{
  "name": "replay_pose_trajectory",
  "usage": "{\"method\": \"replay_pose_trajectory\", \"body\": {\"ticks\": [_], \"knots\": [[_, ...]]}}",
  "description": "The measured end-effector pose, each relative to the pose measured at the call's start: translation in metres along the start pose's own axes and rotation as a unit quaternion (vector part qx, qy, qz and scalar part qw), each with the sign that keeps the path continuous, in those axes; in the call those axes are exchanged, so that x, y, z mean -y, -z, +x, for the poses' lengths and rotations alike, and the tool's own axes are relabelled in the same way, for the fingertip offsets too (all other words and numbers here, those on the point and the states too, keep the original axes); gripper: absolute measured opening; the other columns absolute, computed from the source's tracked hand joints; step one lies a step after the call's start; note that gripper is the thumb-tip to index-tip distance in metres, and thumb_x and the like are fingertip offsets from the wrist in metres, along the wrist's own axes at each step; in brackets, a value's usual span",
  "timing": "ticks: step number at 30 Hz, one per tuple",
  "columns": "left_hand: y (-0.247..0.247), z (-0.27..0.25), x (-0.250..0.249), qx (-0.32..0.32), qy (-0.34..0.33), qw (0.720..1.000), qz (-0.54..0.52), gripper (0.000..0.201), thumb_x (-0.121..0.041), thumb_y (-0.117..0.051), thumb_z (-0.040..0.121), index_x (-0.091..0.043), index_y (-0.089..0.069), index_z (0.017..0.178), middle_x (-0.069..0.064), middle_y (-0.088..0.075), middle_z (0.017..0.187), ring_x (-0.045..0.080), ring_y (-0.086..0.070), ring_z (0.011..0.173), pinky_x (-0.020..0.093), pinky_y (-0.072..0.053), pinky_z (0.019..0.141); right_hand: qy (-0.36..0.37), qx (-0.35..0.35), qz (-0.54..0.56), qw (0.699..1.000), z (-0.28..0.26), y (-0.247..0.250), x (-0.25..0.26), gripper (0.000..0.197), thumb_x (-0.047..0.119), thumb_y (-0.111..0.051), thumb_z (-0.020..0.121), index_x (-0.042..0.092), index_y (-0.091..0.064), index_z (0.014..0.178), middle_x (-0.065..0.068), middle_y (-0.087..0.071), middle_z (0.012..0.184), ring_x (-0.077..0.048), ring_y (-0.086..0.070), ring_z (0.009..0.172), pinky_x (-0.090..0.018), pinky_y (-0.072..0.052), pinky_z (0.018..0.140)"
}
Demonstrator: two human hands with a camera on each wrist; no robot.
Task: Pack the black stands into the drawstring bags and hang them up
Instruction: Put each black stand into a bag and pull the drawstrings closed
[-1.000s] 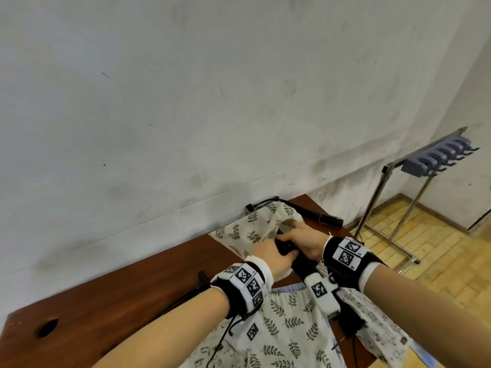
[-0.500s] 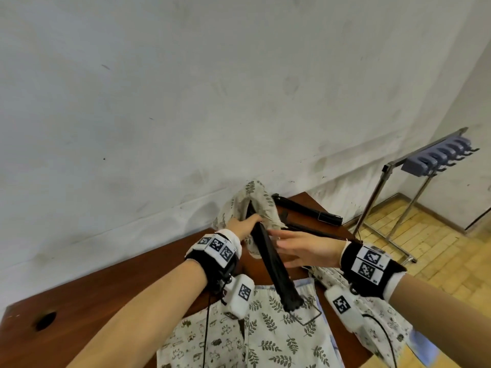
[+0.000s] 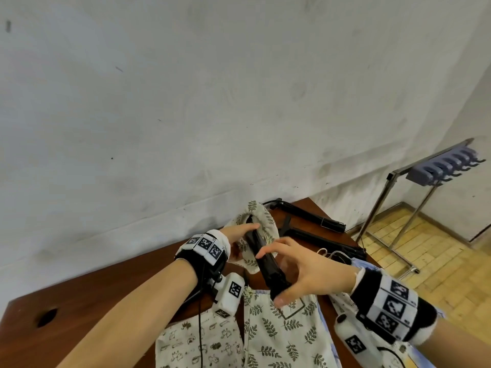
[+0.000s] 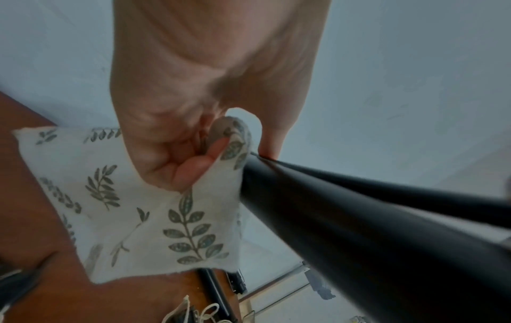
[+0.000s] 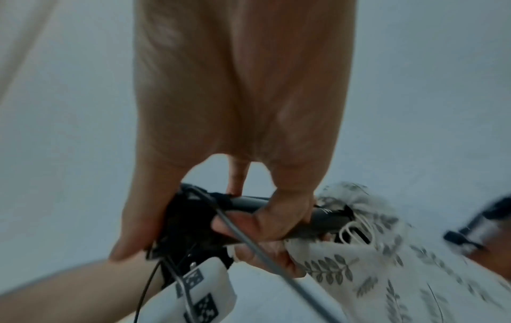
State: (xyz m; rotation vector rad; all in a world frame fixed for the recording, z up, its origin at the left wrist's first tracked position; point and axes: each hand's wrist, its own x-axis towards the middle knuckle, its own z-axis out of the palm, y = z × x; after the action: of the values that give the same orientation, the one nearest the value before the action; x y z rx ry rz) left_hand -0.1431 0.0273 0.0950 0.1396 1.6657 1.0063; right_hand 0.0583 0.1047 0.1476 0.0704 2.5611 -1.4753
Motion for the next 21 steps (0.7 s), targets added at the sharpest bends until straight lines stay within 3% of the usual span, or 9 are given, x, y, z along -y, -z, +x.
{"method": "replay_pose_trajectory", "body": {"ticks": [3, 6, 8, 10, 12, 14, 17, 19, 21], "knots": [[0.000, -0.005, 0.000, 0.066, -0.016, 0.998, 0.016, 0.042, -0.047, -0.067, 0.080, -0.012, -0.063, 0.102, 0.011, -0.061, 0.100, 0.022, -0.058, 0.091, 0.033, -0.047, 0.088, 0.056, -0.100, -0.120, 0.986, 0.000, -0.008, 0.012, 0.051, 0.054, -0.075, 0.072, 0.048, -0.052, 0.117, 0.021, -0.017, 0.142, 0.001, -0.050, 0.109, -0.024, -0.046, 0.092], [-0.004, -0.004, 0.004, 0.074, -0.074, 0.994, 0.027, 0.025, -0.033, -0.043, 0.098, -0.015, -0.060, 0.096, 0.005, -0.058, 0.088, 0.021, -0.056, 0.079, 0.041, -0.044, 0.092, 0.145, -0.171, -0.162, 0.961, 0.004, -0.013, 0.021, 0.051, 0.066, -0.058, 0.077, 0.035, -0.053, 0.118, 0.018, -0.021, 0.151, -0.007, -0.024, 0.138, -0.043, -0.032, 0.111], [-0.004, -0.013, 0.005, 0.082, -0.108, 0.990, -0.024, 0.027, -0.021, -0.045, 0.098, -0.014, -0.058, 0.121, -0.001, -0.061, 0.091, 0.018, -0.059, 0.088, 0.039, -0.042, 0.105, 0.177, -0.143, -0.117, 0.967, 0.006, -0.015, 0.026, 0.071, 0.064, -0.067, 0.071, 0.033, -0.044, 0.131, 0.015, -0.029, 0.151, -0.011, -0.025, 0.142, -0.048, -0.028, 0.113], [0.002, -0.012, 0.000, 0.194, -0.171, 0.966, -0.003, 0.048, -0.007, -0.060, 0.087, -0.021, -0.052, 0.132, -0.006, -0.065, 0.108, 0.003, -0.058, 0.111, 0.025, -0.039, 0.107, 0.166, -0.098, -0.126, 0.973, 0.004, -0.015, 0.029, 0.093, 0.054, -0.082, 0.061, 0.042, -0.029, 0.137, 0.023, -0.029, 0.148, -0.004, -0.026, 0.140, -0.041, -0.025, 0.116], [0.005, -0.001, -0.003, 0.252, -0.147, 0.955, 0.045, 0.032, -0.015, -0.062, 0.086, -0.017, -0.058, 0.117, 0.007, -0.065, 0.104, 0.013, -0.061, 0.107, 0.030, -0.045, 0.097, 0.151, -0.124, -0.199, 0.960, 0.004, -0.015, 0.026, 0.093, 0.048, -0.085, 0.063, 0.059, -0.021, 0.130, 0.039, -0.031, 0.137, 0.013, -0.028, 0.131, -0.026, -0.024, 0.115], [-0.002, -0.010, 0.004, 0.138, -0.137, 0.979, 0.069, 0.014, -0.017, -0.049, 0.096, -0.015, -0.055, 0.108, 0.008, -0.064, 0.090, 0.022, -0.061, 0.086, 0.039, -0.047, 0.084, 0.162, -0.177, -0.189, 0.952, 0.010, -0.012, 0.015, 0.072, 0.034, -0.082, 0.071, 0.055, -0.037, 0.123, 0.037, -0.047, 0.124, 0.012, -0.043, 0.120, -0.019, -0.036, 0.106], [-0.005, -0.012, 0.008, 0.107, -0.172, 0.961, 0.190, 0.038, -0.024, -0.067, 0.087, -0.008, -0.055, 0.119, 0.010, -0.060, 0.112, 0.026, -0.058, 0.106, 0.038, -0.047, 0.094, 0.144, -0.230, -0.105, 0.957, 0.016, -0.004, 0.003, 0.044, 0.023, -0.082, 0.074, 0.033, -0.056, 0.108, 0.013, -0.065, 0.112, -0.006, -0.061, 0.108, -0.035, -0.052, 0.093], [-0.004, -0.014, 0.007, 0.046, -0.165, 0.959, 0.224, 0.052, -0.056, -0.075, 0.070, -0.011, -0.067, 0.096, 0.007, -0.065, 0.092, 0.021, -0.061, 0.086, 0.031, -0.052, 0.076, 0.111, -0.265, 0.007, 0.958, 0.019, 0.005, -0.001, 0.038, 0.020, -0.083, 0.072, 0.023, -0.061, 0.103, 0.005, -0.069, 0.102, -0.011, -0.066, 0.100, -0.032, -0.053, 0.091], [-0.004, -0.011, 0.003, -0.005, -0.201, 0.944, 0.261, 0.034, -0.046, -0.066, 0.084, -0.012, -0.071, 0.088, -0.002, -0.062, 0.073, 0.010, -0.055, 0.067, 0.020, -0.045, 0.063, 0.095, -0.315, 0.091, 0.940, 0.022, 0.015, -0.007, 0.031, 0.016, -0.081, 0.074, 0.012, -0.064, 0.098, -0.002, -0.072, 0.096, -0.015, -0.068, 0.095, -0.029, -0.053, 0.089]]}}
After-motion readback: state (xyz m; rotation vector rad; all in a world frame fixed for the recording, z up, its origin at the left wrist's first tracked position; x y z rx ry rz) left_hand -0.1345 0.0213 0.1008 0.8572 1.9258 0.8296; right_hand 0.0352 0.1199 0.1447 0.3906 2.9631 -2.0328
